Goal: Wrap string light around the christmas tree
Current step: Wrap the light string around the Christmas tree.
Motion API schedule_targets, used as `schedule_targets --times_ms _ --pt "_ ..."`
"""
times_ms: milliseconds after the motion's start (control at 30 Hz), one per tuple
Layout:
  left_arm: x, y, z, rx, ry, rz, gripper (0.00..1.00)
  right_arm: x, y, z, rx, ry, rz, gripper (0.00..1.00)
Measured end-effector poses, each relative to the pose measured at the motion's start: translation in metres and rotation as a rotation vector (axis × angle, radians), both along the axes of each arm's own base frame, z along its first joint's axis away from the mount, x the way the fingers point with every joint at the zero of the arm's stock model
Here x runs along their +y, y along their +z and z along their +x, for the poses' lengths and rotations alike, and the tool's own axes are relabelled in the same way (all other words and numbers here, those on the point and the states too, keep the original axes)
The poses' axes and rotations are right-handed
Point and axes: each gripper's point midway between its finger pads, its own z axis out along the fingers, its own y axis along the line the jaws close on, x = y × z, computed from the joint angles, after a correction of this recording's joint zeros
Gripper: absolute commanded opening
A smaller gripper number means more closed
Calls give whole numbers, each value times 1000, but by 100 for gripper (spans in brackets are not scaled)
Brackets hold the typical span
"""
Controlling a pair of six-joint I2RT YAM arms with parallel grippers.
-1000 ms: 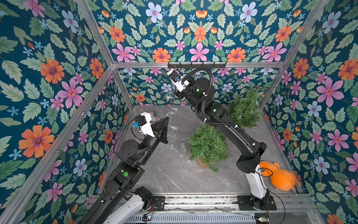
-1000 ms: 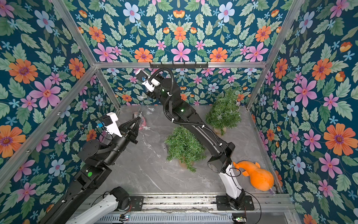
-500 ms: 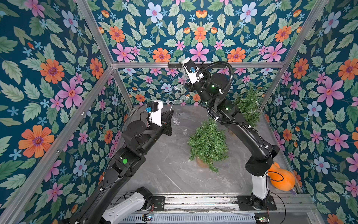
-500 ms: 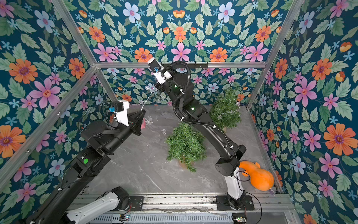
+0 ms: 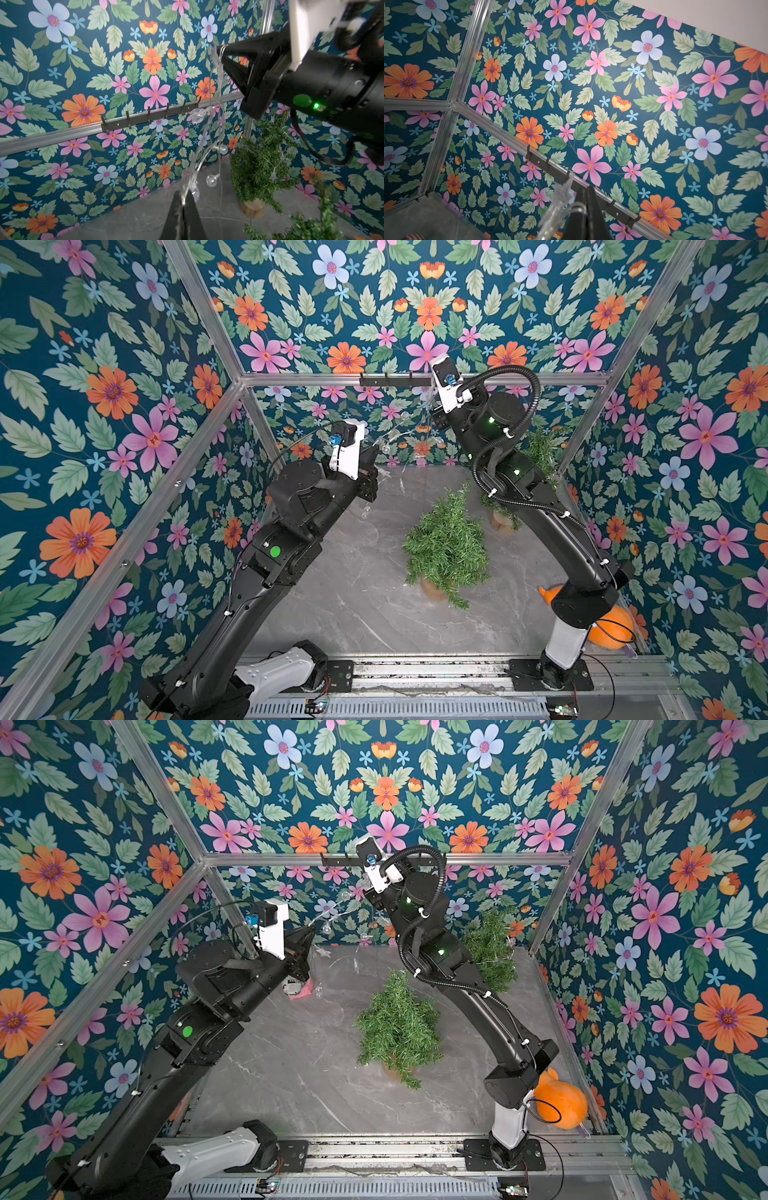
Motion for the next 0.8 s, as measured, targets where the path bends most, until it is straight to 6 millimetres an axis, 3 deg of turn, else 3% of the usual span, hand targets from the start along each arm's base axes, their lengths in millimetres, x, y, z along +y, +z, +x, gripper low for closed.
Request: schedule_targets --times_ms 100,333,800 --pt "-4 12 -5 -40 -38 -27 0 -11 -1 -12 6 0 1 0" --pt "-28 12 -20 -70 -206 -95 0 -54 19 -61 -40 12 74 0" --pt "-80 15 -56 -31 -612 -211 0 -99 7 -116 -22 52 140 0"
